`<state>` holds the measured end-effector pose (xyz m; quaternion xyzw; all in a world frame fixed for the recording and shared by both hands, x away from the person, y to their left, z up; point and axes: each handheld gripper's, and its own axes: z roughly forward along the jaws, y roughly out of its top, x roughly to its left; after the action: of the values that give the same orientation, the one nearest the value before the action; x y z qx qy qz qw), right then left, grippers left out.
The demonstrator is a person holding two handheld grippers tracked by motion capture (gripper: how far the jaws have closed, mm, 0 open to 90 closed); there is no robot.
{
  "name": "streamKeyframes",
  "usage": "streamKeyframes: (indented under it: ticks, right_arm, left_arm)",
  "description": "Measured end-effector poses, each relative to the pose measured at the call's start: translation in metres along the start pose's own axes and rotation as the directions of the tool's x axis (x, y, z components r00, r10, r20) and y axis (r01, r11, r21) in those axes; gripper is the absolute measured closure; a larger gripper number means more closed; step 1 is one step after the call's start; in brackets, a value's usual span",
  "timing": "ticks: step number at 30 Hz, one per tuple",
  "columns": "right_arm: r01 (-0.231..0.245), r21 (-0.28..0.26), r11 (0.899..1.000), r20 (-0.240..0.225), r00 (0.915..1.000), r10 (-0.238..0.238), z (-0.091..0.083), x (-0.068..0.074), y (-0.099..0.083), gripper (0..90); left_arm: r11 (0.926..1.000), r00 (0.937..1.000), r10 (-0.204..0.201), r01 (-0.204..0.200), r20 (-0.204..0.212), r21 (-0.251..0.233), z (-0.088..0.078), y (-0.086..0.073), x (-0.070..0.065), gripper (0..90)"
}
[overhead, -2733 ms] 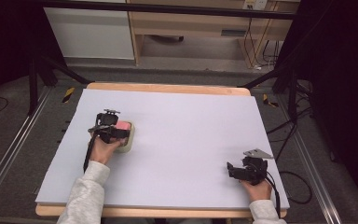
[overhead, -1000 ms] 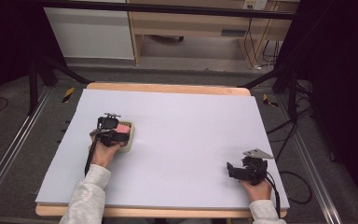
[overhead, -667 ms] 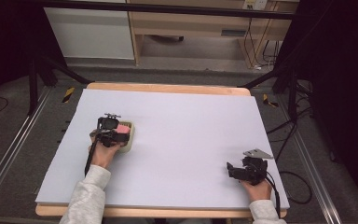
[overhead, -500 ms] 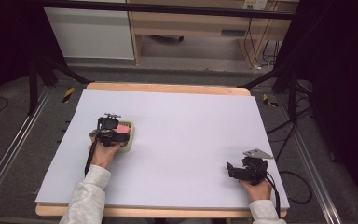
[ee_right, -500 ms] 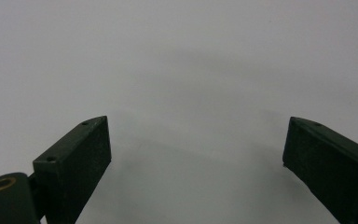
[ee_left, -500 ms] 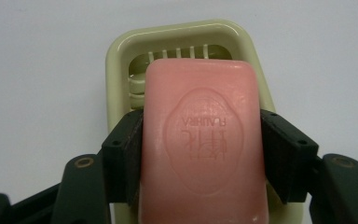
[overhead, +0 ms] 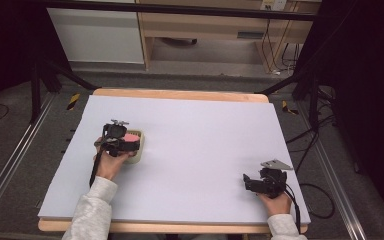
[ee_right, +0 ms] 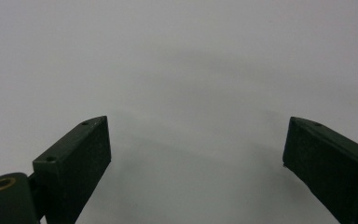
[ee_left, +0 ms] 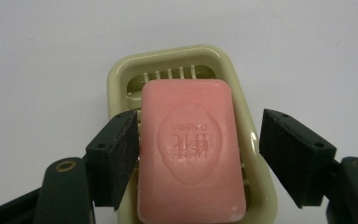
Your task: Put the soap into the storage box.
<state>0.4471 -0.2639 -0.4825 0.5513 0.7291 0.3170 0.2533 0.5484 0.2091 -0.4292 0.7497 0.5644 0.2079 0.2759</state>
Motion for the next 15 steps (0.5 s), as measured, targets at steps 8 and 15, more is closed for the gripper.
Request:
streamKeyframes:
  ticks: [8, 15]
  right_arm:
    - [-0.006, -0.002, 1.0, 0.0, 1.0, 0.006, -0.001, -0.001, 0.0, 8.0]
    - [-0.011, -0.008, 1.0, 0.003, 0.9999, 0.011, -0.001, -0.002, 0.0, 7.9]
  left_arm:
    - [0.9982, 0.9992, 0.02, -0.018, 0.034, -0.058, -0.02, -0.008, 0.002, 29.1]
    - [0.9947, 0.9979, 0.047, -0.042, 0.045, -0.094, -0.033, -0.02, 0.003, 28.9]
